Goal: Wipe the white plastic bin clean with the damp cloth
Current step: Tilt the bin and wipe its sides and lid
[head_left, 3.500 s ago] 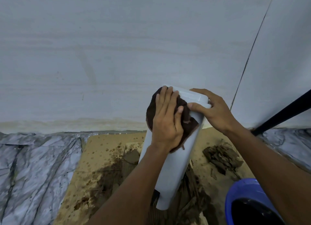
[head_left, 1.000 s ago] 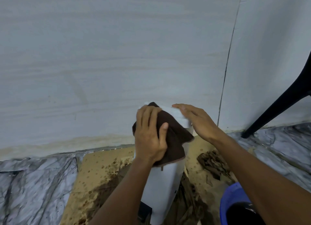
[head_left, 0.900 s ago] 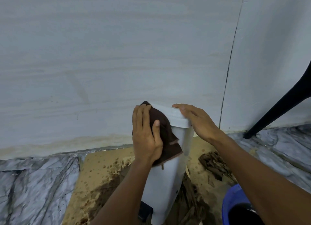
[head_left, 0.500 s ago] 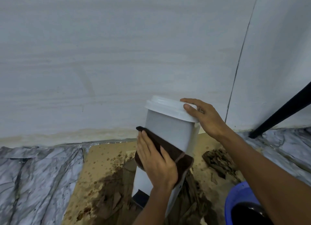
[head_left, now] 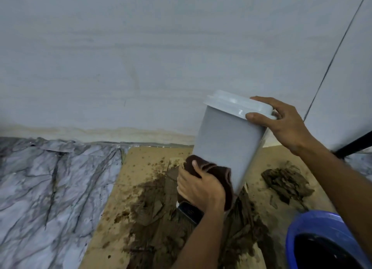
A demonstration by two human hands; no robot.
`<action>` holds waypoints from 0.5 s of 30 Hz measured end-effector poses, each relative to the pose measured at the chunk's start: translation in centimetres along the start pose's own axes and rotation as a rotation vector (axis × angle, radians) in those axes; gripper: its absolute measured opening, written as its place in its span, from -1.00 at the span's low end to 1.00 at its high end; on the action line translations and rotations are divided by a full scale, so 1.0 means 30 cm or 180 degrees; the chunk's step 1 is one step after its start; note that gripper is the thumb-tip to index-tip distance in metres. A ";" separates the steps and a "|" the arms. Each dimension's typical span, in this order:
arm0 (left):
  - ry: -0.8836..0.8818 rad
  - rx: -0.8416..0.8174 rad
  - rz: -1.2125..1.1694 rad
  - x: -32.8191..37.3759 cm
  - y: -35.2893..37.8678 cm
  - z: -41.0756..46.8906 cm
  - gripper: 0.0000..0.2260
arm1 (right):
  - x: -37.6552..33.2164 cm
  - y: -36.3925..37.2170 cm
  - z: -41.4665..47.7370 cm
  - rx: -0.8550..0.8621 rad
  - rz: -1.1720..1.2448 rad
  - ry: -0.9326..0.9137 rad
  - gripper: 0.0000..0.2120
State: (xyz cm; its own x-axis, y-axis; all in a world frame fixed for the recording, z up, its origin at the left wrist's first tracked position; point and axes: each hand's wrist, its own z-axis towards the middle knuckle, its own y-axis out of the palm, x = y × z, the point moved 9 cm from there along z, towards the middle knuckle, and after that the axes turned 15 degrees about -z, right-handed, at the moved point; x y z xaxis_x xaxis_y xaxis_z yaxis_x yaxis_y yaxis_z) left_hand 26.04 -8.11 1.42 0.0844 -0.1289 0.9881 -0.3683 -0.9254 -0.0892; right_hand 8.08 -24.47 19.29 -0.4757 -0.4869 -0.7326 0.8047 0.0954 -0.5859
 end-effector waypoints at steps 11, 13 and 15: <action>0.2798 -0.1204 0.0422 0.256 0.154 -0.179 -0.28 | -0.026 0.005 -0.022 -0.0029 -0.0025 0.0117 -0.41; 0.3085 -0.1325 0.0383 0.240 0.130 -0.183 -0.28 | -0.036 0.005 -0.036 -0.0080 -0.0086 0.0099 -0.39; 0.2766 -0.1126 0.0191 0.213 0.084 -0.140 -0.29 | -0.057 0.015 -0.050 -0.0080 -0.0199 0.0071 -0.35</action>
State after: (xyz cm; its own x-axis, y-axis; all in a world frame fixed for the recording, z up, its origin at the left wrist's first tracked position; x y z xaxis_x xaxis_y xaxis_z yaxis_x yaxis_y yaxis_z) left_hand 21.75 -9.76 8.03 -0.6119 0.2704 0.7433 -0.6217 -0.7454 -0.2406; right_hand 8.72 -22.28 19.76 -0.5328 -0.4732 -0.7015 0.7640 0.0873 -0.6392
